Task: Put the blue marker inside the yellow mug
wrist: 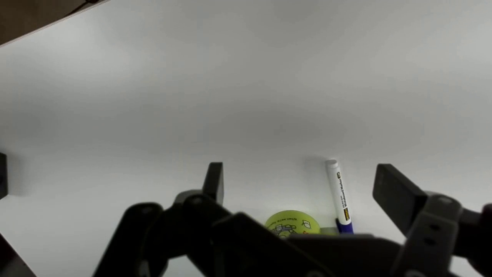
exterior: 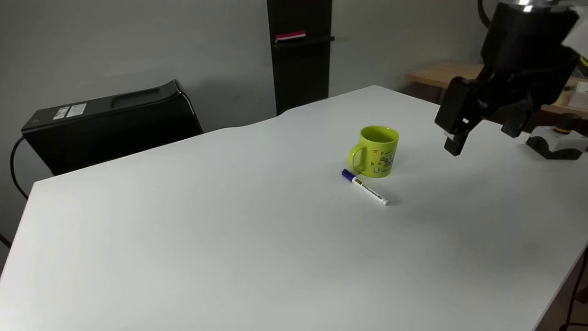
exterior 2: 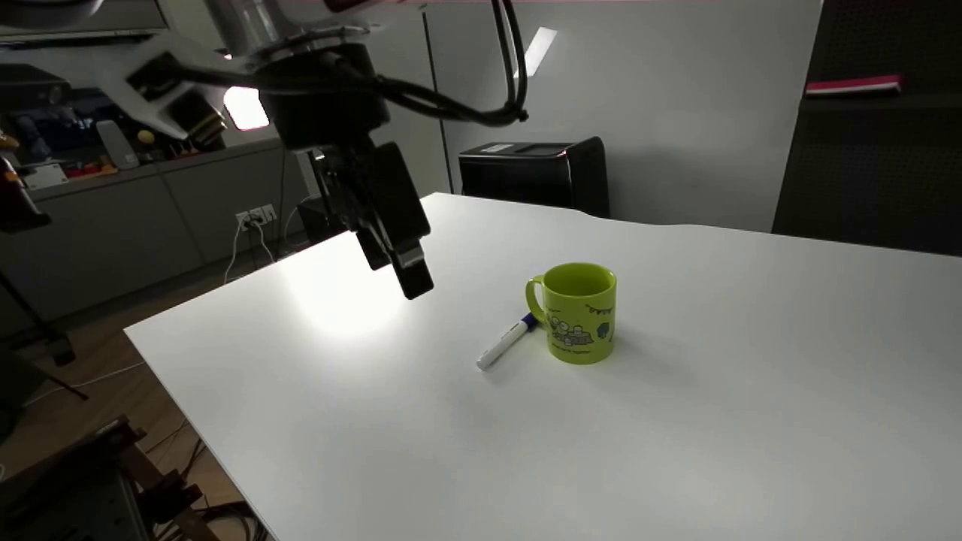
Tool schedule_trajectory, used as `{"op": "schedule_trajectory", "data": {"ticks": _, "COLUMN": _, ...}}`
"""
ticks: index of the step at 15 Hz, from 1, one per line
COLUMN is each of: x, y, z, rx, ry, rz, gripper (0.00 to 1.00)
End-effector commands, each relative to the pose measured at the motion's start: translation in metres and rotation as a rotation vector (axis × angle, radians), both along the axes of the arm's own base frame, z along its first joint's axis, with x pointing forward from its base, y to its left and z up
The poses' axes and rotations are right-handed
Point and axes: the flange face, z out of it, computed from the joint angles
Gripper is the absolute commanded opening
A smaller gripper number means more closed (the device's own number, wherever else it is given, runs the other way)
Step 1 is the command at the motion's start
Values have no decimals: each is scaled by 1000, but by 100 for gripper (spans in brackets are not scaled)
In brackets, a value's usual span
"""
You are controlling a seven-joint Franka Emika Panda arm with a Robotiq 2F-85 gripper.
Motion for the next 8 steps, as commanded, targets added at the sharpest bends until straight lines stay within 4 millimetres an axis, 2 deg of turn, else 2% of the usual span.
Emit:
{"op": "schedule_trajectory", "data": {"ticks": 1, "x": 1, "y": -2, "z": -2, "rx": 2, "ry": 6, "rz": -3, "gripper": 100}}
{"op": "schedule_trajectory", "data": {"ticks": 8, "x": 2, "y": 0, "z": -3, "rx": 2, "ry": 7, "rz": -6, "gripper": 100}}
